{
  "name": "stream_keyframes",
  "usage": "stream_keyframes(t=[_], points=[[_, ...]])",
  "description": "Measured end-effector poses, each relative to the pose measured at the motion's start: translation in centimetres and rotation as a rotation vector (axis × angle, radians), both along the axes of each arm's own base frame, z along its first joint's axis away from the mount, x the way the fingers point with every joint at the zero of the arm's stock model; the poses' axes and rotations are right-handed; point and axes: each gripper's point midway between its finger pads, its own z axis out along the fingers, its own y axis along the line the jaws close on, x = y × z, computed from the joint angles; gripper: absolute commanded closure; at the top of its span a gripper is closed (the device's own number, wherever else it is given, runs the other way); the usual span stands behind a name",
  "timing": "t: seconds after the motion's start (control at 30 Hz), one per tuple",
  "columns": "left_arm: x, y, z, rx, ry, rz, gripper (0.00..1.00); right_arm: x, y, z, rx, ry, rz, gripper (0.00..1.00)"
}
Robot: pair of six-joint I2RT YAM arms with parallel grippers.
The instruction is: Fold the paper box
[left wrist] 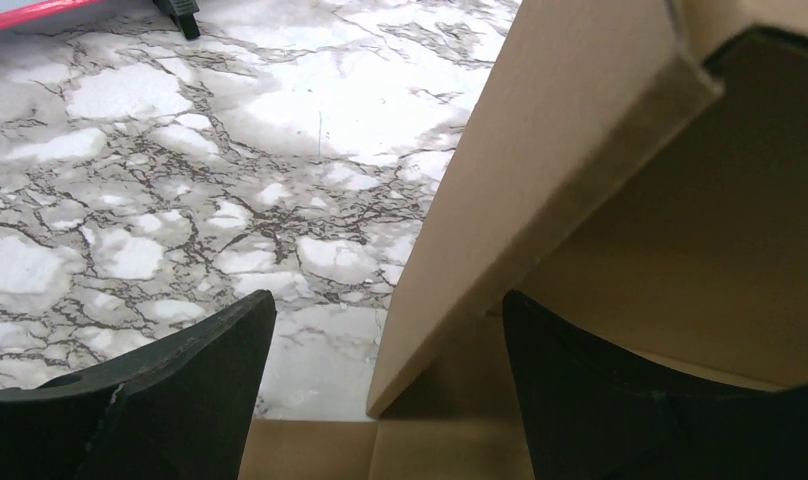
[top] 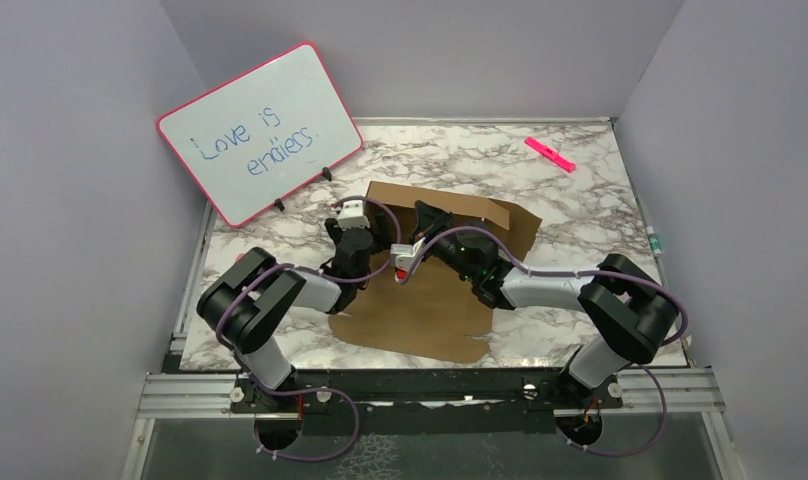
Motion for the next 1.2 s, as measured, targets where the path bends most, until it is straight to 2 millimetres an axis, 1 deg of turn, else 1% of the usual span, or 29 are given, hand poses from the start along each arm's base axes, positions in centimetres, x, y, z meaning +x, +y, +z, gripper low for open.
stream_keyframes(t=[0.13,0.23,0.33,0.43,0.63,0.9,0.97,1.1,1.2], points=[[1.3,-0.1,-0.8,0.037,0.005,0.033,0.25,0.0,0.0,0.0,0.000,0.001,0.001,0.99],[2.1,-0.2,-1.3,0.062,0.006,0.053,0.34,0.0,0.0,0.0,0.000,0.000,0.001,0.99],[2.5,0.0,-1.7,0.078,0.008,0.075,0.40,0.0,0.0,0.0,0.001,0.001,0.001,0.99],[2.5,0.4,-1.9,0.085,0.006,0.097,0.42,0.0,0.0,0.0,0.001,0.001,0.001,0.99],[2.6,0.8,-1.7,0.089,0.000,0.121,0.42,0.0,0.0,0.0,0.001,0.001,0.001,0.99],[3.1,1.0,-1.0,0.076,-0.025,0.134,0.43,0.0,0.0,0.0,0.001,0.002,0.001,0.99],[3.2,1.1,-1.0,0.072,-0.025,0.132,0.45,0.0,0.0,0.0,0.001,0.002,0.002,0.99],[3.4,1.2,-0.8,0.056,-0.030,0.130,0.54,0.0,0.1,0.0,0.001,0.002,0.003,0.99],[3.5,1.1,-0.7,0.045,-0.034,0.128,0.59,-0.1,0.1,0.0,0.002,0.002,0.006,0.99]])
